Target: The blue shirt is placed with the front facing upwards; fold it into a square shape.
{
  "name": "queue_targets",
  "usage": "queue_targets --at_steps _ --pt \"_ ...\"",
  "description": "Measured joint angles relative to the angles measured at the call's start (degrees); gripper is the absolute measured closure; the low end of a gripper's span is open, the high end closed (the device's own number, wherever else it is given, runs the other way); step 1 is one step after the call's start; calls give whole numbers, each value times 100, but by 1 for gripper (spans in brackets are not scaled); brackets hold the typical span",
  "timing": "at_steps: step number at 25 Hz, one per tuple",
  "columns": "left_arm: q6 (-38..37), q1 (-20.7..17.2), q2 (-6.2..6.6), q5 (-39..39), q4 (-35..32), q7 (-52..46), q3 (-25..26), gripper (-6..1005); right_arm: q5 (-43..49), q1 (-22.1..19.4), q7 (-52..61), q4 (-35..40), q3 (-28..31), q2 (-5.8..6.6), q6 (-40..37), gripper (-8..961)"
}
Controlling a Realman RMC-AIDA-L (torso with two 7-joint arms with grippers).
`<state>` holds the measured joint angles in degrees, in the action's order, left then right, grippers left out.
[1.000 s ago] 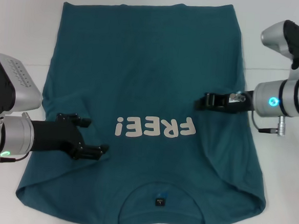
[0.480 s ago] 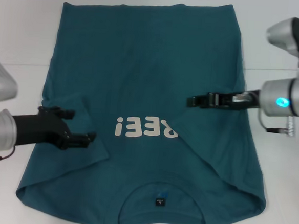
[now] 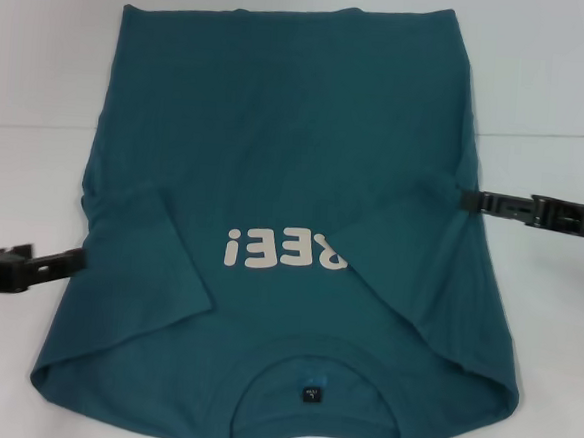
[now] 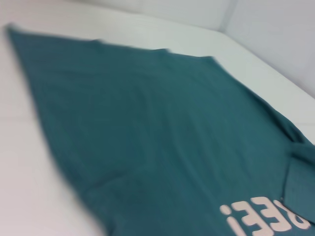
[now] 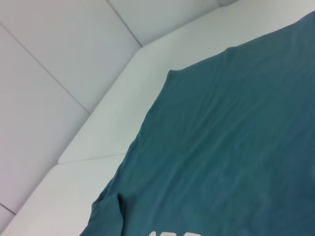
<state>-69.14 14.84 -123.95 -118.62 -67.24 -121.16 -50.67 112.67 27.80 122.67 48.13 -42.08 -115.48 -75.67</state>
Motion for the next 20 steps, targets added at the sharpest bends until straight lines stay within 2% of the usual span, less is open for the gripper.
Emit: queue_targets --at_steps 1,7,20 --pt "-96 -105 -3 -2 -91 -130 78 122 -19 -50 -49 -13 35 3 -2 184" --pt "-574 -478 -9 -42 -291 -576 201 122 28 -102 -237 -80 76 15 35 99" --pt "-596 -449 -2 -750 23 -612 204 121 32 -15 -384 -209 104 35 107 98"
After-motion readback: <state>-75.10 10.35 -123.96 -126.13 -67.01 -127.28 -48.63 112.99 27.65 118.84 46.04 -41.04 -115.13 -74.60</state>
